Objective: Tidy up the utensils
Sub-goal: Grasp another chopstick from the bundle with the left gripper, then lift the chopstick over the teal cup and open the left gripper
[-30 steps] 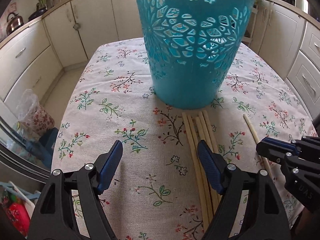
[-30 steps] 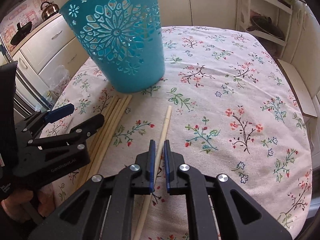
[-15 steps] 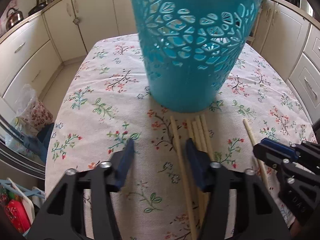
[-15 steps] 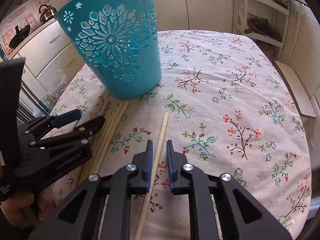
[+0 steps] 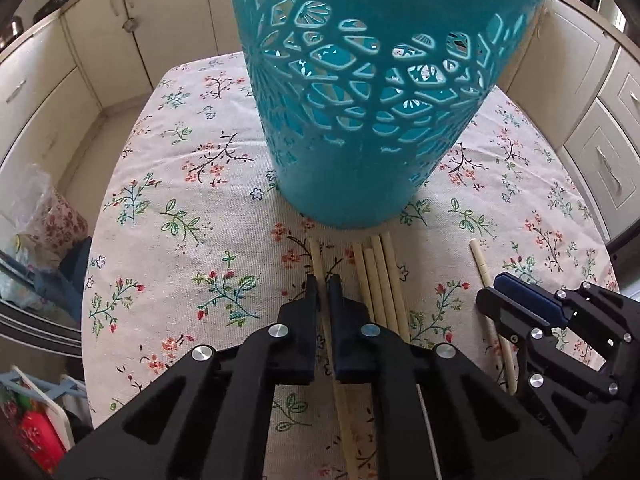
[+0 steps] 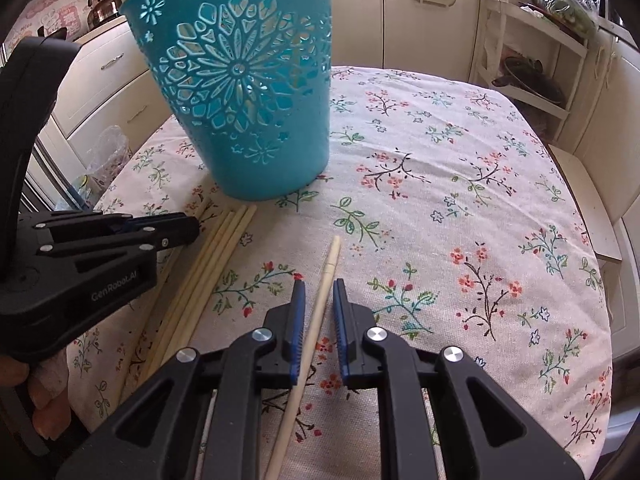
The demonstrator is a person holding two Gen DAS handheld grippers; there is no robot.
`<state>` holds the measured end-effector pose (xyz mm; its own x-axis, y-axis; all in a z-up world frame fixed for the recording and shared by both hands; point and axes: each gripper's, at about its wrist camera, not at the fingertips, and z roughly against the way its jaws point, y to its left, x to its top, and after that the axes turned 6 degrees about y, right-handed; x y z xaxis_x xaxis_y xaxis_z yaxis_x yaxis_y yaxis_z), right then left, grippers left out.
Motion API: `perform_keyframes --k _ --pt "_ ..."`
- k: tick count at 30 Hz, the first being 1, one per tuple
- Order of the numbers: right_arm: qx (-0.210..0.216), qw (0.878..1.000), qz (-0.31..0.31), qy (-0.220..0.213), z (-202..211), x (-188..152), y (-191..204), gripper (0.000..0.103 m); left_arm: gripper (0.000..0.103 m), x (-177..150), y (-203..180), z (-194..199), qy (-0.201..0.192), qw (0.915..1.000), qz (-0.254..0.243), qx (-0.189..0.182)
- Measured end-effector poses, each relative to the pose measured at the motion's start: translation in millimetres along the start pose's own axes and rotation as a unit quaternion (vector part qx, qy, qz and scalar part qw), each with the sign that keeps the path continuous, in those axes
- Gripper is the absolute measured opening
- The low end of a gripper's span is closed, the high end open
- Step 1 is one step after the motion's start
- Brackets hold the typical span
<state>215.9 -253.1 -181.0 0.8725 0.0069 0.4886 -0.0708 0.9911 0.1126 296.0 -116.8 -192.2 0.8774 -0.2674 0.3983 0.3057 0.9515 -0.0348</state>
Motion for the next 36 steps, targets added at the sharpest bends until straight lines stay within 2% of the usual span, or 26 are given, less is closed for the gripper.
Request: perform_keyframes --k 4,12,17,21,25,29,36 --pt "0.0 1.0 -0.002 -0.002 1.4 -3.2 0.4 0.013 0.004 -11.0 1.6 6.4 -0.016 0.9999 0.004 0.004" --pt "-0.01 1.0 0.004 -0.01 2.2 -4.9 4.2 0.013 0.005 -26.8 -2.4 33.9 -0.064 0.9977 -0.017 0.01" --pt "-0.012 1.0 0.006 -0.012 2.5 -6.1 4.8 0.013 0.005 -33.9 -4.4 47.4 -0.083 0.9962 -0.024 -0.003" --pt "-0.011 1.0 0.007 -0.014 3.2 -6.4 5.2 0.013 0.005 -42.0 0.0 65.2 -0.111 0.9928 -0.018 -0.044" --pt "-0.011 1.0 0.007 -0.014 3.3 -6.5 5.3 0.013 0.005 -46.5 16.2 92.3 -0.146 0.9843 0.004 -0.098" --pt "-0.009 1.0 0.004 -0.014 3.6 -6.4 4.5 0.013 0.005 -42.7 28.7 124.6 -0.185 0.9731 0.021 -0.136" --pt "-0.003 1.0 -0.003 -0.011 3.1 -4.8 3.1 0.014 0.005 -8.8 31.3 180.2 -0.268 0.9492 0.03 -0.163"
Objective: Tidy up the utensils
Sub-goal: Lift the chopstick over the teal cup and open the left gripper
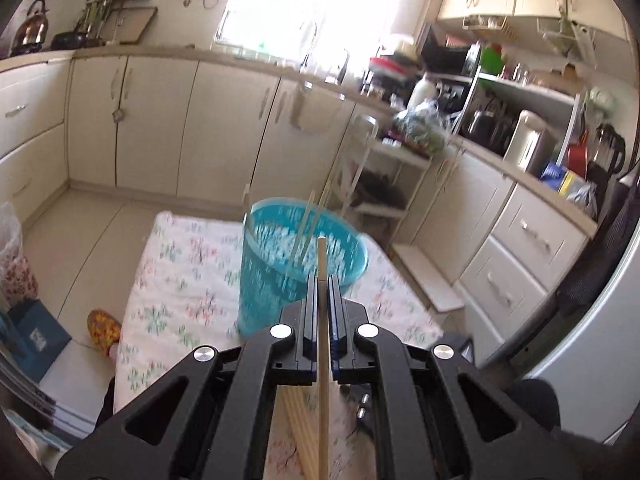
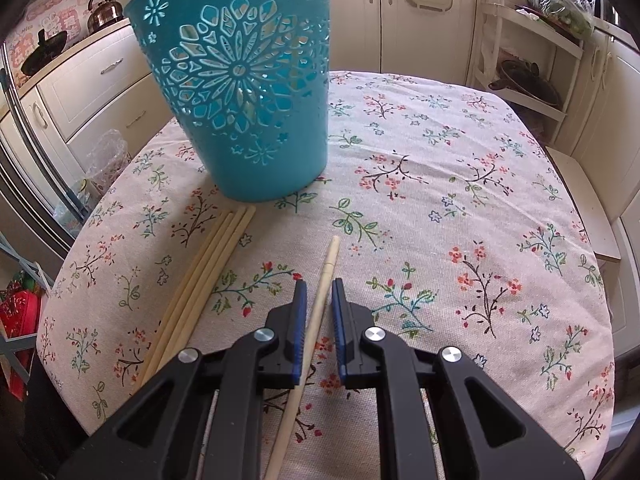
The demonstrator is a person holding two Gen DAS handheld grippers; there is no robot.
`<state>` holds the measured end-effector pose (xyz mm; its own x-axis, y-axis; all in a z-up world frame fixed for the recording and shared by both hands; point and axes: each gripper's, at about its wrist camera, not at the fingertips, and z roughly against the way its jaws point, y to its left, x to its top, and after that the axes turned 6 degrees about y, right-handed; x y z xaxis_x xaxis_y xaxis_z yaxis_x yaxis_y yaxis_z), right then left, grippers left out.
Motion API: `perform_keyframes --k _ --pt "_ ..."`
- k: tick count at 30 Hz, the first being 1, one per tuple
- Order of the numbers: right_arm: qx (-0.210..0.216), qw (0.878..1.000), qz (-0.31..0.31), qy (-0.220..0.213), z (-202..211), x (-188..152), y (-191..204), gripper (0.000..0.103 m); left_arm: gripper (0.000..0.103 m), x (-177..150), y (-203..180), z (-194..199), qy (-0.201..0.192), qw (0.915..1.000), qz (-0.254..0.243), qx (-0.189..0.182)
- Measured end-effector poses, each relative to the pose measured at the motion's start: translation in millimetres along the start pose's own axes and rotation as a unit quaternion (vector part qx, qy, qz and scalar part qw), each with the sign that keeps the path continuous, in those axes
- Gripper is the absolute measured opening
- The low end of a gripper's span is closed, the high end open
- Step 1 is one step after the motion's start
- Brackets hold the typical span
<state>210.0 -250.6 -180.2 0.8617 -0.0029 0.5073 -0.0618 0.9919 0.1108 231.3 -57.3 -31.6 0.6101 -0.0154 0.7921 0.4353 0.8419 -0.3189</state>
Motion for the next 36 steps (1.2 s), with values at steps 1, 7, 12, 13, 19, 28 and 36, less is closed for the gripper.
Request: perform_keyframes --k 1,7,12,13,19,28,36 --pt "0.001 1.0 -0.001 0.0 -0.3 0.3 -0.5 0.014 0.005 7.5 -2.3 -0.5 -0.01 0.9999 -0.001 0.0" --pt "0.008 1.0 -0.006 0.001 -1.1 1.9 -4.1 0.014 0.005 66.3 -11.2 -18.0 -0.086 0.9961 0.014 0.012" --pt "0.015 1.0 -0.011 0.001 -2.2 3.4 -7.0 0.014 0.005 105.5 1.0 -46.8 -0.134 0.9892 0.052 0.029" --pt "0.015 1.0 -0.011 0.001 -2.2 3.1 -6.2 0.014 0.005 111.7 5.4 -55.4 -0.141 0.9876 0.061 0.033" --pt "0.021 1.0 -0.015 0.002 -3.0 5.7 -8.5 0.014 0.005 117.0 15.9 -93.6 -0.15 0.9838 0.071 0.068" --pt "0.026 0.999 -0.019 0.002 -5.4 8.1 -11.9 0.014 0.005 91.1 14.6 -108.5 -0.137 0.9841 0.03 0.109" --pt "0.034 0.999 -0.021 0.009 -5.7 8.1 -14.3 0.014 0.012 69.9 8.3 -103.7 -0.076 0.9893 -0.017 0.123"
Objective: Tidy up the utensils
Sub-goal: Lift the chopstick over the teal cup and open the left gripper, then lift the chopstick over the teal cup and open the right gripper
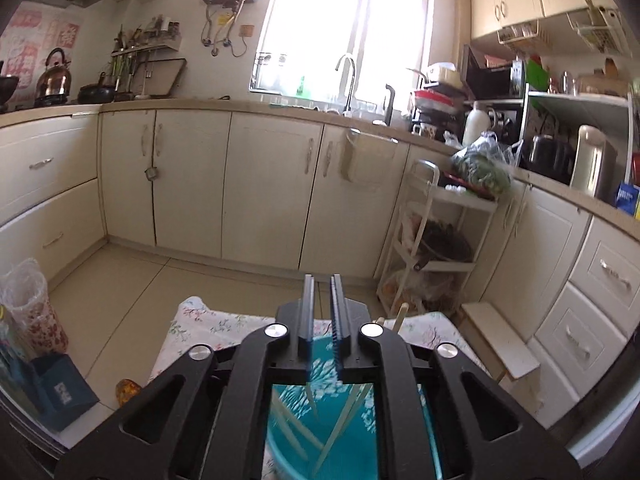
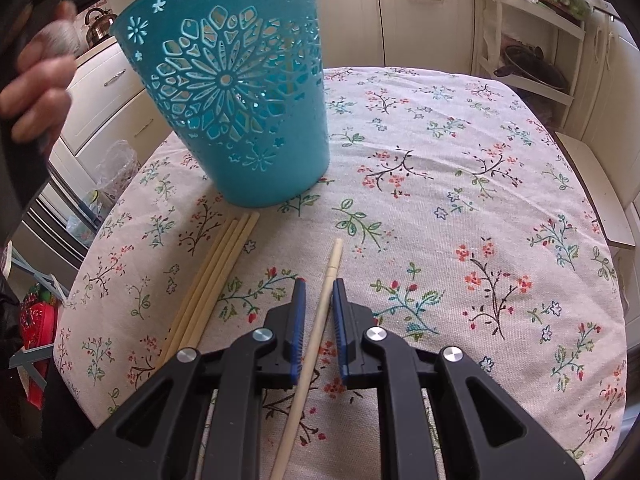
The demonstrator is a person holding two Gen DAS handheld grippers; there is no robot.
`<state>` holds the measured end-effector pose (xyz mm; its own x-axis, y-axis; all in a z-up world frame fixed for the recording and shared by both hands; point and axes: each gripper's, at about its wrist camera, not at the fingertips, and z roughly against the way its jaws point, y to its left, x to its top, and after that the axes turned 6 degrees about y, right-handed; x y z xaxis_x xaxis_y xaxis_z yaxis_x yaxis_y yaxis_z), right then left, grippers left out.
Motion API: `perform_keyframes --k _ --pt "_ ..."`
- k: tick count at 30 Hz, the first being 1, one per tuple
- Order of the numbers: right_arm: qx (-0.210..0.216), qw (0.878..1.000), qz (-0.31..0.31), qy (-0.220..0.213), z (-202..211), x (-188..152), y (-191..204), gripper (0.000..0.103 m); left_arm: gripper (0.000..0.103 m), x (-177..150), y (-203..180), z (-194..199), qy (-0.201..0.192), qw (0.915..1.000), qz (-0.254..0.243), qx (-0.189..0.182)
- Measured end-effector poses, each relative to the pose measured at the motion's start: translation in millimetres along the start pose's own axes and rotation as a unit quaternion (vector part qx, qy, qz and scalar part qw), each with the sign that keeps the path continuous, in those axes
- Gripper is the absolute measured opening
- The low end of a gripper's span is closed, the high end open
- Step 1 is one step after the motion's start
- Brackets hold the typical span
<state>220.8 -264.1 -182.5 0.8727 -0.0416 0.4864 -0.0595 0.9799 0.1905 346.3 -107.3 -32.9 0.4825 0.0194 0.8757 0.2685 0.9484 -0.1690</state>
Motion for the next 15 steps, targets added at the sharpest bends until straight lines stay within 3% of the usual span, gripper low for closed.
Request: perform_keyframes --k 2,4,9,11,15 --pt "0.002 1.0 0.0 0.001 0.5 -0.8 0.6 0.014 0.037 -2.3 8.3 16.0 -0.007 0.9999 0.007 0.007" --pt "-0.003 1.0 0.007 0.0 1.0 -1.9 2.2 0.014 0.05 -5.2 22.4 41.0 -0.027 0.9991 0.022 0.023" --pt "-0.016 1.0 0.018 -0.001 1.7 -3.5 5.5 0.008 0.068 -32.4 68.4 90.5 -0.047 0.9942 0.075 0.061" --pt "-0.003 1.0 0.008 0.005 2.8 -4.1 1.2 0.008 0.081 -53.1 88.8 89.3 -0.02 0.9928 0.094 0.072" --pt "-0.019 0.999 0.029 0.012 3.5 -5.4 5.0 0.008 0.081 -104.4 117.6 58.2 0.076 0.9874 0.106 0.089"
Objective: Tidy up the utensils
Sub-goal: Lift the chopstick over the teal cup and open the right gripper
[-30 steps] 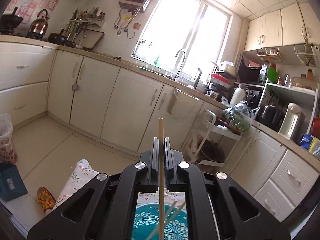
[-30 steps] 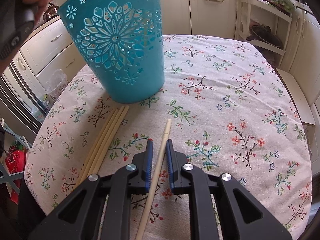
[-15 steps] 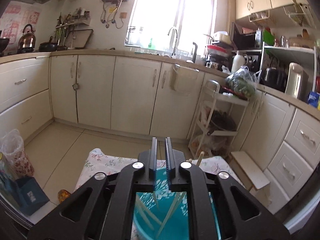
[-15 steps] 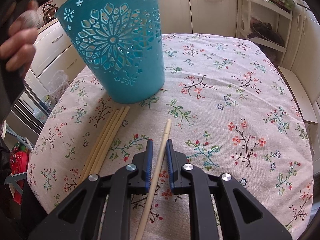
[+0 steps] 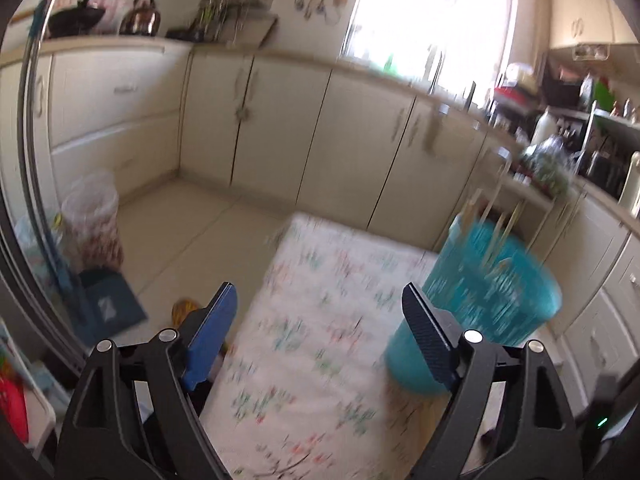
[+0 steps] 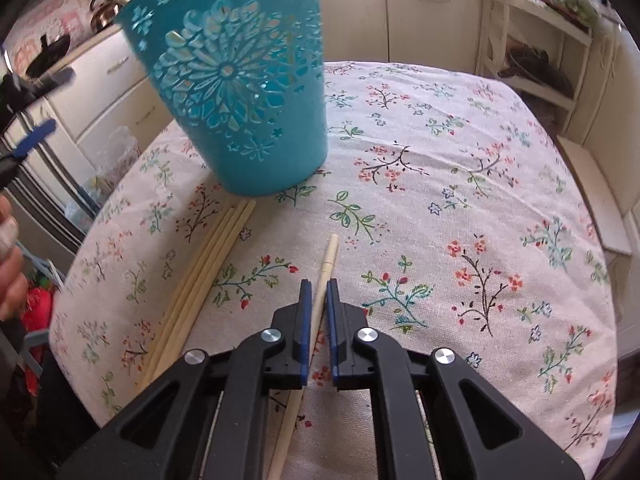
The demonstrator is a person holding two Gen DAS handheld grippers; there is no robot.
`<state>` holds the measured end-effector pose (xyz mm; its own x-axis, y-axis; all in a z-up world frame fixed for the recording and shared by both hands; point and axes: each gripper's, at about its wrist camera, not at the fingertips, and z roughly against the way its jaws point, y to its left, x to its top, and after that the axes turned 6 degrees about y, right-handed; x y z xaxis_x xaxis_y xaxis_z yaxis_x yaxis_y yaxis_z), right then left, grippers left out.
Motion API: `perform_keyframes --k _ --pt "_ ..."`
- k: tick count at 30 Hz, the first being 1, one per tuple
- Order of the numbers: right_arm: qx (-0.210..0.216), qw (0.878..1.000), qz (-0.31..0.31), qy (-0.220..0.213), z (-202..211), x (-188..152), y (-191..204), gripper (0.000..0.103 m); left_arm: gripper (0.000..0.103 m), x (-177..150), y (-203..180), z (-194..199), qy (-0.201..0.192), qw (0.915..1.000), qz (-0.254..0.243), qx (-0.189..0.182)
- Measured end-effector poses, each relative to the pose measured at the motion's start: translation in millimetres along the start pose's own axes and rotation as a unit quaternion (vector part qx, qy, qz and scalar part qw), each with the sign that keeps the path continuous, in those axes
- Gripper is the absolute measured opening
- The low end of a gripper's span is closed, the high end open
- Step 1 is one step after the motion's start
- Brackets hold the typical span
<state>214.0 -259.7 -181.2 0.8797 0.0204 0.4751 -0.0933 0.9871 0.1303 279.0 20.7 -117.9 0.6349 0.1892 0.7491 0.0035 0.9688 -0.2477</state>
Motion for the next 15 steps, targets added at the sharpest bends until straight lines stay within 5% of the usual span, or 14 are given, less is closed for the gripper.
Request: perform_keyframes --k 5,9,15 --pt "-0.02 1.0 0.008 -0.002 2.5 -1.3 1.8 0.006 0.081 -34.0 3.3 -42.2 0.068 0.9973 -0.016 0.023" --pt "0.062 0.995 -0.072 -0.039 33.0 0.8 -29.2 0.006 0.088 -33.8 -0.8 -48.4 0.08 0.9965 -0.017 0.019" --pt "0.164 0.968 -0.115 -0.152 103.3 26.4 -37.9 0.006 0.09 -32.1 -1.7 -56.2 0.097 0.9949 -0.016 0.021"
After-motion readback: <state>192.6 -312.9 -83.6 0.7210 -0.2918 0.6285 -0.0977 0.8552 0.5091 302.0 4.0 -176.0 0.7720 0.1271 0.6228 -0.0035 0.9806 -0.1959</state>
